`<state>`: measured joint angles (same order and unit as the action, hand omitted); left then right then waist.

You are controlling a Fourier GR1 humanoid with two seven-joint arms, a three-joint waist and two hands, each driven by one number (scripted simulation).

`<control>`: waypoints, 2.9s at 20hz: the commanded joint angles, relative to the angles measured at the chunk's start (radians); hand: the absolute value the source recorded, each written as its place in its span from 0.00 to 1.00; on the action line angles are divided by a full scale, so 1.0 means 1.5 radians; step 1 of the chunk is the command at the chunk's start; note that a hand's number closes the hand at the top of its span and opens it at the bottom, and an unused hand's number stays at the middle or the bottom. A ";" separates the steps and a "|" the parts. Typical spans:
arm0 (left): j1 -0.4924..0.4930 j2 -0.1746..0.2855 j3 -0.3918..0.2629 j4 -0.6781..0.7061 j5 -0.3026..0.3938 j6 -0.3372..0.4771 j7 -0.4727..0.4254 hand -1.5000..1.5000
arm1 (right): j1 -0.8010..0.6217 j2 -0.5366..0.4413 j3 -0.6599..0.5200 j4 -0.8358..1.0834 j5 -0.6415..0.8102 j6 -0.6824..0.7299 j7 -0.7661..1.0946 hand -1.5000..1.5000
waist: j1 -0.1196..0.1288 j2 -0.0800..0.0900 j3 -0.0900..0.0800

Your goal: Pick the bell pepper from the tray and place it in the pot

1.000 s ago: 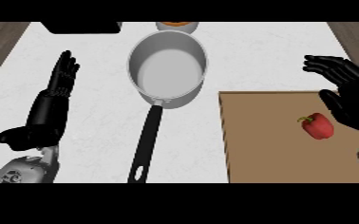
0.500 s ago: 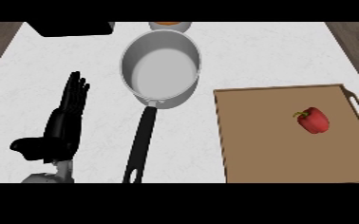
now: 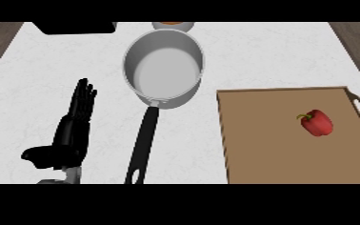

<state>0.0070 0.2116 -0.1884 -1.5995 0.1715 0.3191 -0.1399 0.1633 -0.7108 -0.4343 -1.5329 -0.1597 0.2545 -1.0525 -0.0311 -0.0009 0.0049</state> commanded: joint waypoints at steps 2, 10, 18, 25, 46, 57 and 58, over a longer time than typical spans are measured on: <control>0.005 0.010 0.011 0.013 0.013 -0.029 -0.023 0.50 | 0.058 -0.080 -0.005 0.018 0.167 -0.013 -0.131 0.00 | 0.015 0.003 -0.002; -0.049 -0.008 0.011 0.032 0.003 -0.029 0.008 0.50 | 0.094 -0.013 0.087 0.007 0.394 -0.167 -0.067 0.00 | 0.019 0.001 -0.003; -0.008 -0.030 0.016 0.042 -0.018 -0.047 -0.023 0.50 | 0.025 0.036 0.127 0.045 0.512 -0.180 0.013 0.00 | 0.022 0.001 -0.003; 0.016 -0.035 0.037 0.064 -0.020 -0.080 -0.068 0.50 | -0.042 0.056 0.124 0.105 0.576 -0.174 0.053 0.00 | 0.023 0.001 -0.003; 0.006 -0.058 0.060 0.008 -0.051 -0.090 0.000 0.50 | -0.181 0.137 0.153 0.251 0.703 -0.228 0.057 0.00 | 0.027 0.001 -0.003; -0.009 -0.058 0.079 0.040 -0.055 -0.093 -0.011 0.50 | -0.155 0.162 0.103 0.190 0.642 -0.306 -0.028 1.00 | 0.019 0.000 -0.003; -0.034 -0.109 0.030 0.046 -0.103 -0.040 0.004 0.50 | -0.195 0.153 0.101 0.247 0.643 -0.306 -0.041 1.00 | 0.022 0.002 -0.003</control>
<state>-0.0043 0.1042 -0.1086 -1.5705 0.0655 0.2055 -0.1351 -0.0670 -0.5118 -0.2731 -1.2159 0.8380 -0.1533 -1.0419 -0.0076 -0.0058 -0.0178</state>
